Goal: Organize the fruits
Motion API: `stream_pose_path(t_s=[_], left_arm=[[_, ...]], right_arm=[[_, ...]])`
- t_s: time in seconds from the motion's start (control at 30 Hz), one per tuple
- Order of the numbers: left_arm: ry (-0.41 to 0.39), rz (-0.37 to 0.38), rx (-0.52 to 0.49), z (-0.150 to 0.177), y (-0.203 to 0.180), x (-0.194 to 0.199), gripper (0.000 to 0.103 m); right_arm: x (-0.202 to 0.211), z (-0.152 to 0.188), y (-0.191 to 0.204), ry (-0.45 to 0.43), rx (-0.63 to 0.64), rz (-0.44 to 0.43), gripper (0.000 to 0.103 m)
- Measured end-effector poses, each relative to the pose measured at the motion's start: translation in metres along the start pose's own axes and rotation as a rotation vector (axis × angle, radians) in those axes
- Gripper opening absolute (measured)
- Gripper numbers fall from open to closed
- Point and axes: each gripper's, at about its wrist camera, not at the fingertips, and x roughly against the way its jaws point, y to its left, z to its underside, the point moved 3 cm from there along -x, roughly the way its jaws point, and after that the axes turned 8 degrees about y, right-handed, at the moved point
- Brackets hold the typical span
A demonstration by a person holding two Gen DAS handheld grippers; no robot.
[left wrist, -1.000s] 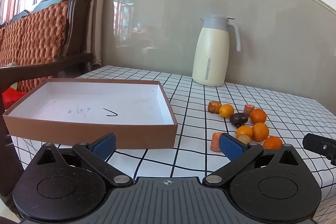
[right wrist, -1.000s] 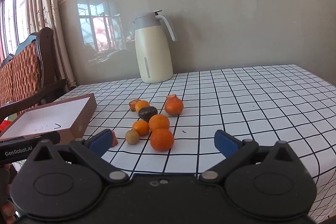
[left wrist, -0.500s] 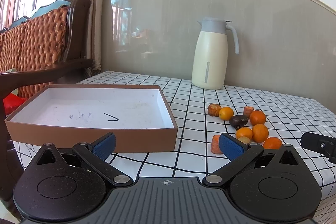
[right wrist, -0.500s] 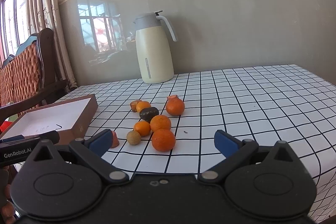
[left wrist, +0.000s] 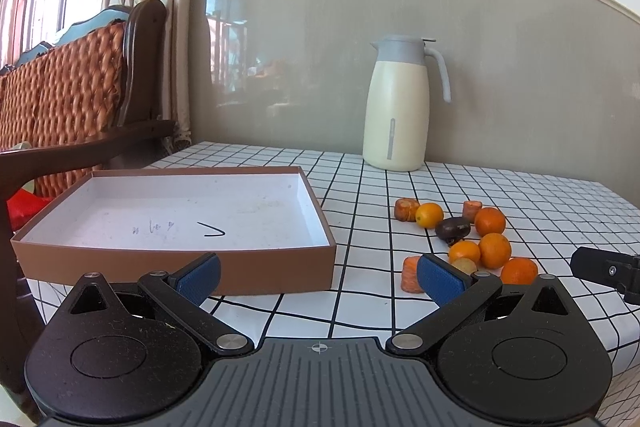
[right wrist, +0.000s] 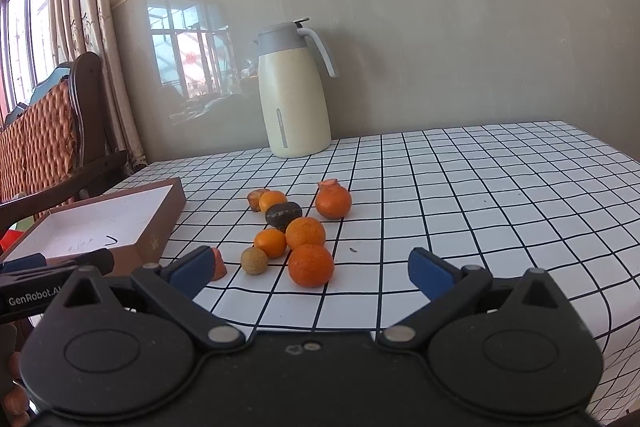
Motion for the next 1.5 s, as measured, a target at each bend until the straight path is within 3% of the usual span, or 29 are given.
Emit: stream_pose_path(t_s=[1.5], left_arm=[[0.003, 0.002, -0.027, 0.0006, -0.0017, -0.0004, 0.103]], right_arm=[[-0.0035, 0.0022, 0.0006, 0.011, -0.004, -0.007, 0.097]])
